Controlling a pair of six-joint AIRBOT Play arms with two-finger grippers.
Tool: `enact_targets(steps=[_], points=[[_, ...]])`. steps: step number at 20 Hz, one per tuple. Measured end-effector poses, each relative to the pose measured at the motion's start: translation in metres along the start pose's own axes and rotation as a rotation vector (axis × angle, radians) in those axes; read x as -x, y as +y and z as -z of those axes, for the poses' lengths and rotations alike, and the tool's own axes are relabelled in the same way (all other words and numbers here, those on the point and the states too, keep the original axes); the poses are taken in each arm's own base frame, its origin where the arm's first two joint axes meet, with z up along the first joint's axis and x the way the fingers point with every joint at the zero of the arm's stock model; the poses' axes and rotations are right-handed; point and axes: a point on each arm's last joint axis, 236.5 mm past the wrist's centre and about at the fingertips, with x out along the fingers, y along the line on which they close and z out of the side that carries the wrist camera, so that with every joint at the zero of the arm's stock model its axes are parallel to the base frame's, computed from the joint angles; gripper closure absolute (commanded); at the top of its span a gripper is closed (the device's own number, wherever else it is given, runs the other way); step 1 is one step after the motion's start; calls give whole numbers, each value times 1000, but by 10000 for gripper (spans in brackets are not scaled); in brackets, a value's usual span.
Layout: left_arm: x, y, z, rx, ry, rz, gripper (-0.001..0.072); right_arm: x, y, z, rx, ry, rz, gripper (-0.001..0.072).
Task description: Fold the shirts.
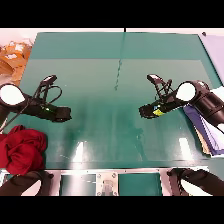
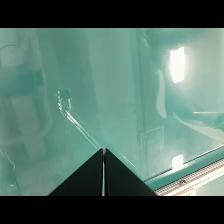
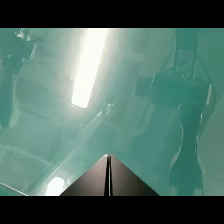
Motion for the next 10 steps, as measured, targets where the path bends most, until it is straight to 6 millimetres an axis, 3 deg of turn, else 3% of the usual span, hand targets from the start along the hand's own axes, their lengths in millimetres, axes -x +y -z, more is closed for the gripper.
enact_targets(steps=[6,7,8,9,10], points=[[0,4,0,-5,1,-17,680,0,0,0,0,0,0,700],[0,7,0,-6,2,-31,627,0,0,0,0,0,0,700],[0,12,1,-1,6,-52,280,0,0,0,0,0,0,700],[1,21,4,13,16,-87,38,0,0,0,0,0,0,700],[2,32,7,32,29,-137,19,0,0,0,0,0,0,699]])
